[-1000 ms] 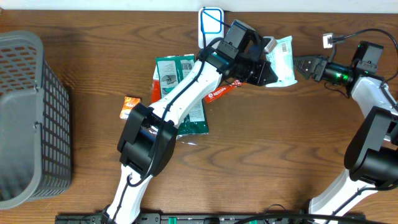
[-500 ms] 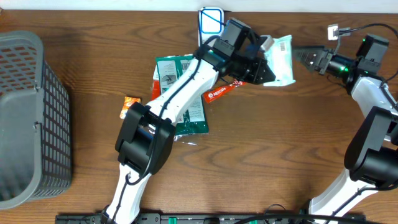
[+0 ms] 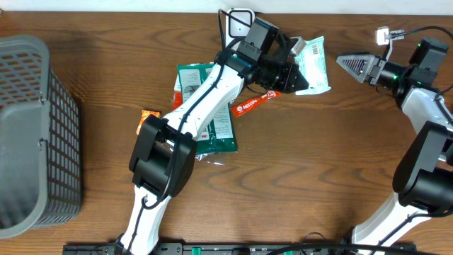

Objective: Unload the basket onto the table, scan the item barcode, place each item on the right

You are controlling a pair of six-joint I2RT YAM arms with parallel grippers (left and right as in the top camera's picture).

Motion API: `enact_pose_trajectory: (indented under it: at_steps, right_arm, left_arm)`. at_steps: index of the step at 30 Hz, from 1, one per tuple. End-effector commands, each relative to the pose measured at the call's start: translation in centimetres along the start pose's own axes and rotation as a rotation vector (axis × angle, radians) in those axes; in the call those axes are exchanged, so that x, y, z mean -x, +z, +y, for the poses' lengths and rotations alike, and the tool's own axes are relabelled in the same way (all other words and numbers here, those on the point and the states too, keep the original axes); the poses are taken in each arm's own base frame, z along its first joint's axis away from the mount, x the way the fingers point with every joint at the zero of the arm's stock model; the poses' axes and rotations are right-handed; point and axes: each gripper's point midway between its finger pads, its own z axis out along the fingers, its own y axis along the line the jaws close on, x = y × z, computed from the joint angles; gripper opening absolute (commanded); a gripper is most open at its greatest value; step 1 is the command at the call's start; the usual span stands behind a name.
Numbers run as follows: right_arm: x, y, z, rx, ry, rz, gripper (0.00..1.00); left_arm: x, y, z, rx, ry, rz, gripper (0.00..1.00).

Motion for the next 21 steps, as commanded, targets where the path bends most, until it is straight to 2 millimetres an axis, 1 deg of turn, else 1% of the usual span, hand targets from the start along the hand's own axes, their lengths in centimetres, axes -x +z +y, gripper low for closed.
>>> enact_pose_trajectory:
  at_steps: [1,7,12,16,20,21]
  right_arm:
    - [-0.3,0.9,1.3,0.051,-0.001,0.027,0.74]
    - [-0.7,2.1,1.8,0.071,-0.007,0.05,0.71]
    - [-0.9,2.8,2.1,0.082,-0.019,0.061,0.65]
    - [-0.9,2.8,2.1,0.083,-0.019,0.062,0.56]
    - [-0.9,2.8,2.1,0.083,-0.018,0.062,0.42]
    - [-0.9,2.8,2.1,0.084,-0.017,0.062,0.4]
  left_arm:
    - [0.8,-0.5,-2.1,-0.031,0.028,-0.013,0.07]
    - [0.3,0.3,-3.0,-0.043,0.028,0.002,0.07]
    - [0.2,0.4,-3.1,-0.045,0.025,0.005,0.08]
    - [0.3,0.4,-3.2,-0.046,0.021,0.003,0.08]
    - [0.4,0.4,-3.2,-0.047,0.024,-0.001,0.07]
    - [0.4,0.4,-3.2,-0.048,0.025,-0.003,0.07]
